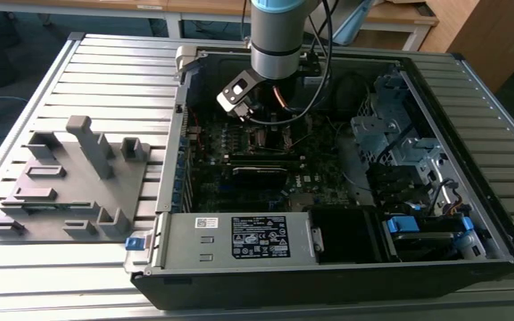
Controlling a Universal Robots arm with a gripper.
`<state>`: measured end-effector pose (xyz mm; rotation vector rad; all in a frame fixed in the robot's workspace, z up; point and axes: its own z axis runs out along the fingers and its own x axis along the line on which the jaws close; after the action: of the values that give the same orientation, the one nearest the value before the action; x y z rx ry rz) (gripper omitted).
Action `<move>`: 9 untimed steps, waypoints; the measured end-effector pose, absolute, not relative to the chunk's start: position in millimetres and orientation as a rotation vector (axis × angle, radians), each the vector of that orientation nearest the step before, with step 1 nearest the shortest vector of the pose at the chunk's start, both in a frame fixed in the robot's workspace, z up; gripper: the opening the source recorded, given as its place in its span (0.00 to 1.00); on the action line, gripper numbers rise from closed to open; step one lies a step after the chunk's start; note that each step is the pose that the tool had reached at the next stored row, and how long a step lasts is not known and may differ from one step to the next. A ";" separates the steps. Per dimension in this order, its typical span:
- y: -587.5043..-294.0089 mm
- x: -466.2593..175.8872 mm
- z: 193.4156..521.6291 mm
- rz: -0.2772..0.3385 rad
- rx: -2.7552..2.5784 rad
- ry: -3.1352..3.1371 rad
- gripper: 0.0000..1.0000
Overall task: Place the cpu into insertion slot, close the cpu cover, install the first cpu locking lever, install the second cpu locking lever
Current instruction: 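Place the cpu into insertion slot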
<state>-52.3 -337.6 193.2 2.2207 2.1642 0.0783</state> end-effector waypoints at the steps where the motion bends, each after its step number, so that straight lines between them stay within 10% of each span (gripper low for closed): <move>1: -337.6 -52.2 193.2 0.078 2.221 2.164 0.54; 9: -337.0 -50.4 190.9 0.078 2.221 2.164 0.54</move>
<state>-50.4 -337.0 190.9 2.2207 2.1641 0.0779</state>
